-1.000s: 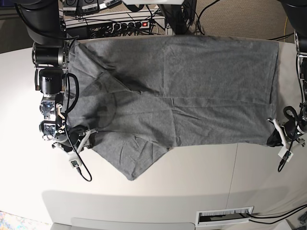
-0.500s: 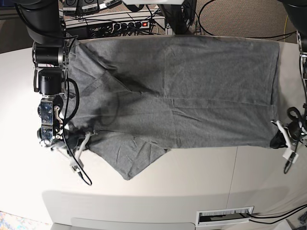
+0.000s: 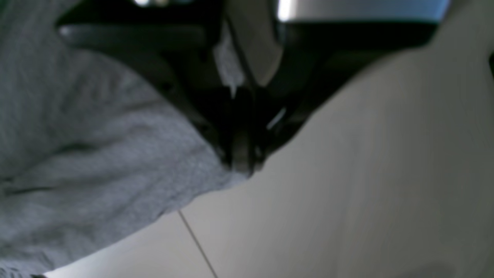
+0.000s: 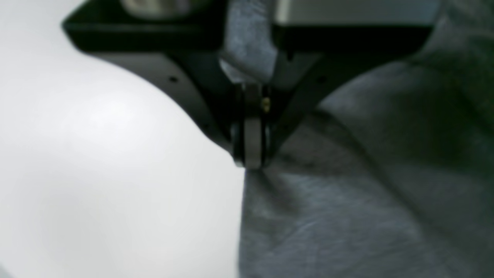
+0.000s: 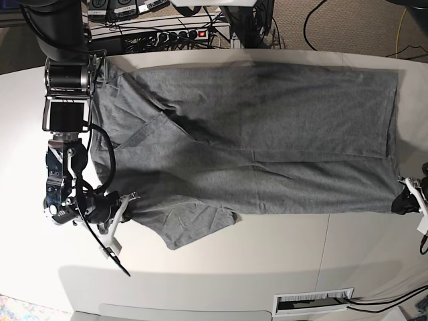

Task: Fold the T-shirt properly
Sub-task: 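Fold the hem edge with both grippers over toward the collar edge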

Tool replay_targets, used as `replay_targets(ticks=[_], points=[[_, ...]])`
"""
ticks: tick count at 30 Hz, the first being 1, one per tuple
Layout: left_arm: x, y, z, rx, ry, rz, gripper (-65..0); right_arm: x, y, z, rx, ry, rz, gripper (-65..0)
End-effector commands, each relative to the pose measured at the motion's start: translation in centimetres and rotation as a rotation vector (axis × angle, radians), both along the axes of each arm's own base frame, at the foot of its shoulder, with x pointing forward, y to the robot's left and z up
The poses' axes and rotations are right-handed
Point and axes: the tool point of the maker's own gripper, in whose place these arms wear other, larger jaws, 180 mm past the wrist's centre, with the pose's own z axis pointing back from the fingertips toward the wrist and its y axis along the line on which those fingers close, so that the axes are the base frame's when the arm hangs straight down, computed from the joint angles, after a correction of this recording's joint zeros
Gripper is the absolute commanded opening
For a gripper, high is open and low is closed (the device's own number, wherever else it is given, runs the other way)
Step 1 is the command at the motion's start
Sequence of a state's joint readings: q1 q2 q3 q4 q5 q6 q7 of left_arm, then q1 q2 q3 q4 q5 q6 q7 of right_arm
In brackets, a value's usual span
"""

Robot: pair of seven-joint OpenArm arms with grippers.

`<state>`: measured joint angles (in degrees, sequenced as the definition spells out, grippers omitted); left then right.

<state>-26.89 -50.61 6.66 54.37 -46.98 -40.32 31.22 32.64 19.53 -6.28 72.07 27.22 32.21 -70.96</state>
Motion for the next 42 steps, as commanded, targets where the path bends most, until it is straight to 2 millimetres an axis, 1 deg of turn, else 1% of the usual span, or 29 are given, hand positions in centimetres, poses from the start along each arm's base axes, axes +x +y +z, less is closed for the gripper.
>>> replay_targets(ticks=[1, 3, 5, 11, 14, 18, 22, 26, 28, 33, 42], points=[[0.8, 1.2, 3.1, 0.009, -0.055, 0.013, -65.0, 0.7, -0.3, 2.5, 0.004, -0.060, 0.010, -65.0], [0.1, 1.2, 3.3, 0.016, -0.009, -0.001, -65.0, -0.3, -0.6, 2.8, 0.004, -0.061, 0.027, -65.0], [-0.8, 1.2, 3.4, 0.023, 0.045, -0.016, -65.0, -1.3, -1.3, 2.9, -0.004, -0.063, 0.036, -65.0], [-3.5, 1.6, 3.4, -0.006, 0.203, -0.039, -65.0, -4.8, -3.9, 1.3, -0.101, -0.022, 0.050, -65.0], [-4.8, 1.7, 3.4, -0.025, 0.270, -0.053, -65.0, -6.7, -4.5, 0.6, -0.141, -0.006, 0.070, -65.0], [-6.3, 1.3, 3.5, -0.062, 0.344, -0.083, -65.0, -8.7, -4.7, 0.3, -0.187, 0.000, 0.106, -65.0], [-7.9, 0.8, 3.5, -0.097, 0.423, -0.125, -65.0, -10.1, -5.2, 0.4, -0.185, -0.012, 0.087, -65.0], [-9.0, 1.7, 3.2, -0.076, 0.460, -0.113, -65.0, -11.2, -6.8, 0.9, -0.182, -0.029, 0.031, -65.0], [-9.8, 2.3, 2.7, -0.065, 0.486, -0.102, -65.0, -12.0, -7.4, 0.8, -0.170, -0.024, 0.009, -65.0], [-12.3, 3.3, 1.1, -0.046, 0.564, -0.083, -65.0, -13.7, -8.0, 0.4, -0.159, -0.010, -0.011, -65.0], [-16.5, 3.1, -2.8, -0.057, 0.704, -0.083, -65.0, -15.5, -8.6, -0.5, -0.194, 0.043, -0.004, -65.0]])
